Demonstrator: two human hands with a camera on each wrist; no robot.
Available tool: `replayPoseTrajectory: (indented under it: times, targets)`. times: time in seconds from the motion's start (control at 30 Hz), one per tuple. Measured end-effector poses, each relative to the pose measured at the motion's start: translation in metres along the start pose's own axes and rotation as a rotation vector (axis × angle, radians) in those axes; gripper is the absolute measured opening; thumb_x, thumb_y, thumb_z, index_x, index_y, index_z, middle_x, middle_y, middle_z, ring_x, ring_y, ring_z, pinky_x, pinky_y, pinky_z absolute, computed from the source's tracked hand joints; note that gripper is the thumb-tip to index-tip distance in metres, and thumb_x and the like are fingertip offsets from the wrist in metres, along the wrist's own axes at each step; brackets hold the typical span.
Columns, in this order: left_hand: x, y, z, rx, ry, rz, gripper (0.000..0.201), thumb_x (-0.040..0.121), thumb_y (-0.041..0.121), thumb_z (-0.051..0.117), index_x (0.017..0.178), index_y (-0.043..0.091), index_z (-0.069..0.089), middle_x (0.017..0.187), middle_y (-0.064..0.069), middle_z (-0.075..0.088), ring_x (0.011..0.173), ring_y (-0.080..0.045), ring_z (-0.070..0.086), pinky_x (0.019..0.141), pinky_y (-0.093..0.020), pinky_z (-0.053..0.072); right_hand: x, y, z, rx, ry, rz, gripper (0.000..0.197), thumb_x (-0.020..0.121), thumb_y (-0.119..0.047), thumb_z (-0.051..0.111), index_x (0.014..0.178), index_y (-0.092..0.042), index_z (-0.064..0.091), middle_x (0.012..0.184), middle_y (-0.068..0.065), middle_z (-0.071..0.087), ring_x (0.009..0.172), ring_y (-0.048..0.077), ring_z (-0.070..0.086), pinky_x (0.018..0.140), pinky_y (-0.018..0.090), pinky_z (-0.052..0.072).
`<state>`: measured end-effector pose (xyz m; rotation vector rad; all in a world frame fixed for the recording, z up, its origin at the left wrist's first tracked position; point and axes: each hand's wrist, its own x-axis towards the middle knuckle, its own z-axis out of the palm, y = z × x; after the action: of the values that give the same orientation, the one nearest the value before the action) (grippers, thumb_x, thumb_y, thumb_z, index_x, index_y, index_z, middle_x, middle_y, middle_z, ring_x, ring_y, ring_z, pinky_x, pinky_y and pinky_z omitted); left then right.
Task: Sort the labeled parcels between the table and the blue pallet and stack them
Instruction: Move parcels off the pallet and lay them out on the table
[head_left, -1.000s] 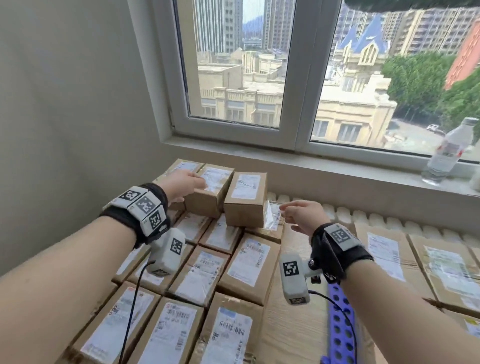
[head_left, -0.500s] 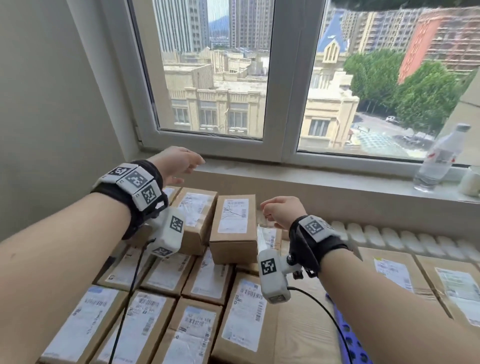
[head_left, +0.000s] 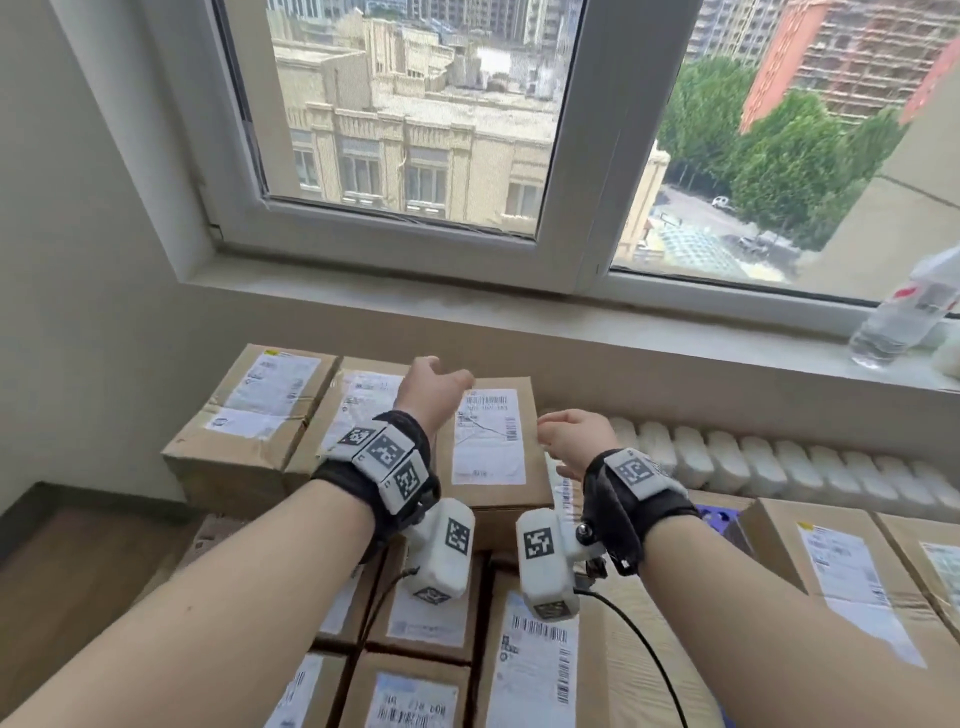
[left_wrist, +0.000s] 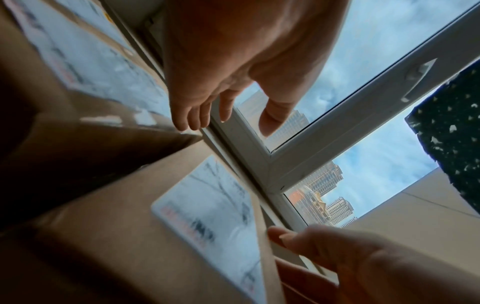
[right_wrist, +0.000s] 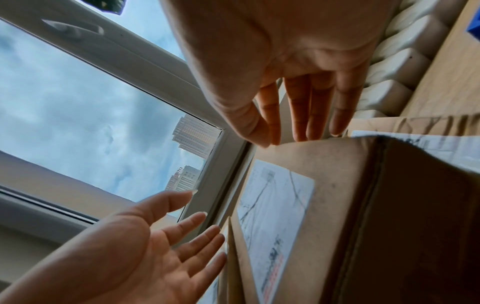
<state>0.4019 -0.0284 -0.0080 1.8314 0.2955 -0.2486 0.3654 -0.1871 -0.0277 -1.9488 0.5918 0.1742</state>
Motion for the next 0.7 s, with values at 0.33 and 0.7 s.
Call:
replayPoseTrajectory:
  times: [0.33,0.7]
  targets:
    - [-0.007,-0.014,0.014,0.000,-0.080,-0.028,0.083,0.085,0.030,0.061,0.152,0.011,0.017,0.155,-0.007,0.028,0.140,-0.028,0.030,0.114,-0.044,0.027,0.001,0.016,0.009,0.102,-0.068,0.119,0.030,0.080,-0.018,0.061,0.110,-0.017,0.061,0.108,0.002,0.065,0.100,0.020,0.062,0.090,0.045,0.055]
    - [-0.032,-0.009,0.021,-0.031,-0.120,-0.075,0.063,0.083,0.028,0.063,0.138,0.010,0.041,0.134,-0.004,0.053,0.117,-0.025,0.051,0.099,-0.040,0.043,-0.022,0.012,-0.007,0.054,-0.067,-0.065,0.017,0.078,-0.007,0.061,0.085,-0.023,0.059,0.103,-0.001,0.067,0.102,0.022,0.061,0.096,0.042,0.048]
